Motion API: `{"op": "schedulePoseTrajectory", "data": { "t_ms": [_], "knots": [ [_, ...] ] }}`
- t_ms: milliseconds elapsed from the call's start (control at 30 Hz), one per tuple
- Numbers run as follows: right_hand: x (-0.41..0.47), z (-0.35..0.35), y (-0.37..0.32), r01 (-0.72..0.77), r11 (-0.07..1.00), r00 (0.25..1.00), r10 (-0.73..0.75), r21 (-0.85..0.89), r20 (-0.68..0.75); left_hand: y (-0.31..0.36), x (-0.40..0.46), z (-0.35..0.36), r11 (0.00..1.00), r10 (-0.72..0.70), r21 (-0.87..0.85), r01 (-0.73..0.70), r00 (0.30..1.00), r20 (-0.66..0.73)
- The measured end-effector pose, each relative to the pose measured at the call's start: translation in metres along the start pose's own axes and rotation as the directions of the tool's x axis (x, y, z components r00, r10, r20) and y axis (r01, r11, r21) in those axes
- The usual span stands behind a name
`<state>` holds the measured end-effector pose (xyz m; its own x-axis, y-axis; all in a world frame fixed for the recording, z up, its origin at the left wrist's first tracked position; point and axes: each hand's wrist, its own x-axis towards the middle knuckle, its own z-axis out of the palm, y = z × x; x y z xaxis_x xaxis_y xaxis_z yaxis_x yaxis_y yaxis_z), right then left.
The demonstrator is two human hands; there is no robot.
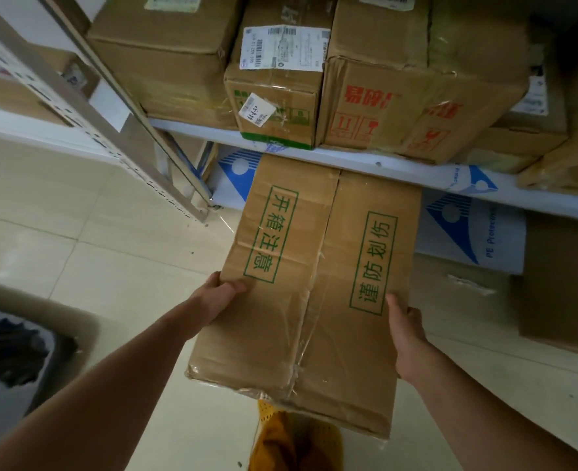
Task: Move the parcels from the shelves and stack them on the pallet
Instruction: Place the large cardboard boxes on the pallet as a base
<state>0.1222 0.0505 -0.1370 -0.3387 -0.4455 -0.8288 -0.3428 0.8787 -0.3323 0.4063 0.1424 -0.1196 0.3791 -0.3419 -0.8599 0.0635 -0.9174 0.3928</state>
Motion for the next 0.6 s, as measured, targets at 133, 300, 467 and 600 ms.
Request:
{"op": "schedulePoseTrajectory", "data": {
  "t_ms": [133,300,467,600],
  "knots": [
    [-0.019,0.003,0.018,-0.009,0.998,0.999,0.011,0.056,-0.040,-0.029,-0.027,0.001,0.996,-0.004,-0.086,-0.002,0.998,-0.070],
    [-0.046,0.008,0.034,0.048,0.998,0.991,-0.052,-0.033,-0.126,-0.066,-0.057,-0.010,0.984,-0.026,-0.177,0.000,0.989,-0.149],
    [-0.077,0.024,0.050,0.109,0.981,0.988,-0.125,-0.160,-0.092,-0.116,-0.092,-0.027,0.965,-0.075,-0.261,0.023,0.978,-0.193],
    [-0.113,0.053,0.065,0.163,0.958,0.984,-0.174,-0.235,-0.025,-0.164,-0.114,-0.052,0.934,-0.172,-0.347,0.088,0.960,-0.220]
  ]
}}
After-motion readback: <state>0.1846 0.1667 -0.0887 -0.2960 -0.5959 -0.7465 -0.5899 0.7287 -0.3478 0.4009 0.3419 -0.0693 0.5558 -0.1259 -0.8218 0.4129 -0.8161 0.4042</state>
